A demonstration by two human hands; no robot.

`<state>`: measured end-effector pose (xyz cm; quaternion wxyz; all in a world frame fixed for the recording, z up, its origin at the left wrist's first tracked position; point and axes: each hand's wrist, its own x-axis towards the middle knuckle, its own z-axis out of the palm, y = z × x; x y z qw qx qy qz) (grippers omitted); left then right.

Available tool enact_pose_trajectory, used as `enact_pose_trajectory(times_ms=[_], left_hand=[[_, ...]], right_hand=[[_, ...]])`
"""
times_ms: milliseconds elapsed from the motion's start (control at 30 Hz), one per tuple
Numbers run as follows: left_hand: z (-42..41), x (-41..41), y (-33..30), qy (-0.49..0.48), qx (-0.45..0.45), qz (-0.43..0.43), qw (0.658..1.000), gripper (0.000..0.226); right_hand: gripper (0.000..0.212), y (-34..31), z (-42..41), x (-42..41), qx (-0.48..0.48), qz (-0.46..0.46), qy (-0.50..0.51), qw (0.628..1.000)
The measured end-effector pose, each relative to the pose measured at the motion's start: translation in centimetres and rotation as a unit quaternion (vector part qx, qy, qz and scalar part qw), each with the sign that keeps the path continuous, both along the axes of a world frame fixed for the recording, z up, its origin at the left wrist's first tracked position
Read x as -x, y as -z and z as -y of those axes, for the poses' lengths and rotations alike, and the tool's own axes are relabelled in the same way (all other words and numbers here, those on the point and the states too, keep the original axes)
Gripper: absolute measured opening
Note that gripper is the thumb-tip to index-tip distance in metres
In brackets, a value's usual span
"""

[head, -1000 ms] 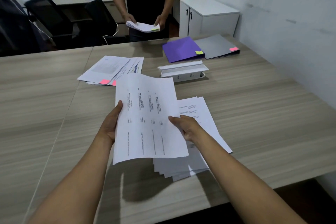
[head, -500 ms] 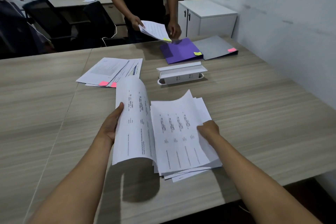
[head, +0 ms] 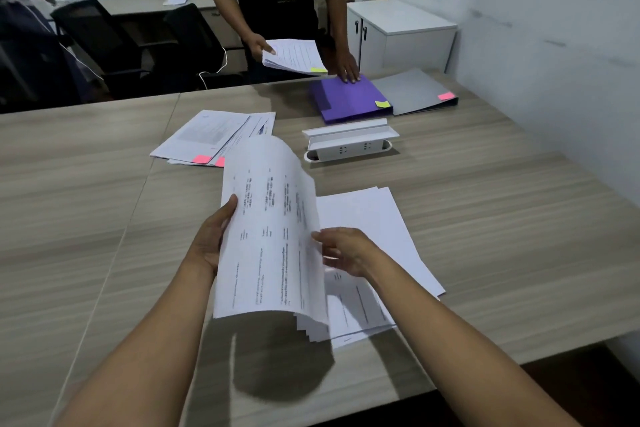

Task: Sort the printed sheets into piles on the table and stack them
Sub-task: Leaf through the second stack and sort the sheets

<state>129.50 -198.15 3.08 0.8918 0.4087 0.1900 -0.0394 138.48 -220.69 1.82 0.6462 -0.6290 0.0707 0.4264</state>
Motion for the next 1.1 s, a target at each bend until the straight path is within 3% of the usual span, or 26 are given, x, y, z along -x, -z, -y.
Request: enact_pose_trajectory(times_ms=[33,167,233,433,600,767,833,933,1033,1100], left_hand=[[-0.1,0.1,0.0,-0.002,0.003,0.000,1.000,0.047],[-0.4,0.3,0.1,-0.003,-0.002,-0.008,1.000,0.050],[-0.3,0.3,0.2,-0.011,-0.005,-0.009,1.000,0.048],[-0.3,0.0,0.2,-0.019,-0.026,-0.018,0.999,0.046],[0.5,-0.8,-0.4,-0.018,-0.040,-0.018,0.999,0.046],[1.9,-2.2,-1.1,-0.013,-0.045,-0.023,0.999,0.046],[2.4,-2.8,-1.0,-0.009,-0.056,-0.037,0.998,0.045],[3.6,-3.3,-0.2,-0.010,-0.139,-0.111,0.984,0.046],[5.3,-3.3,1.7,-0.093,-0.288,-0.163,0.939,0.035],[6.6,-3.3,3.2,-0.108,-0.329,-0.161,0.924,0.028]], right_hand=[[0.015,0.3,0.1,-0.1,-0.009,0.015,0.028,0.999],[0.025,0.9,1.3,-1.2,0.010,0.057,0.101,0.993],[0.019,1.2,2.4,-1.9,0.041,0.084,0.111,0.989],[0.006,2.9,6.2,-3.5,0.208,0.204,0.132,0.947],[0.007,3.7,8.1,-3.8,0.327,0.259,0.078,0.906],[0.017,4.2,8.7,-3.9,0.357,0.291,0.081,0.884],[0.035,4.3,8.8,-3.9,0.357,0.300,0.091,0.880],[0.048,4.3,9.0,-3.8,0.362,0.323,0.097,0.869],[0.045,4.4,9.1,-3.7,0.383,0.324,0.089,0.860],[0.042,4.6,9.7,-3.7,0.404,0.321,0.076,0.853]])
